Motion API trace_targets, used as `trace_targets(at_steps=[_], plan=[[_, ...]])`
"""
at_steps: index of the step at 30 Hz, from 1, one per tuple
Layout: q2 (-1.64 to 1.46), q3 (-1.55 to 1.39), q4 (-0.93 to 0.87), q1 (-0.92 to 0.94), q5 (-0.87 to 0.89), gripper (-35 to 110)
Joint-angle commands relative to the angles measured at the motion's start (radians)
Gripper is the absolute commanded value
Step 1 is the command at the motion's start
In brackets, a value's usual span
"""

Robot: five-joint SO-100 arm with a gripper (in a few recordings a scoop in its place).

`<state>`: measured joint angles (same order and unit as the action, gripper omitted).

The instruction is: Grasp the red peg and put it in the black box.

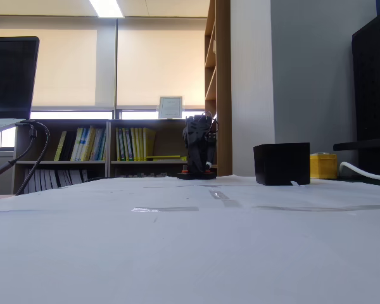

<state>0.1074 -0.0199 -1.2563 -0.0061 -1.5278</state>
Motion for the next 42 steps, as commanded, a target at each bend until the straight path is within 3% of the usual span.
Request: trace_targets(at_steps=[1, 42], plan=[[0.055, 0.080, -0.140, 0.035, -0.011, 0], [0.120, 0.080, -0.167, 0.031, 0.008, 0]])
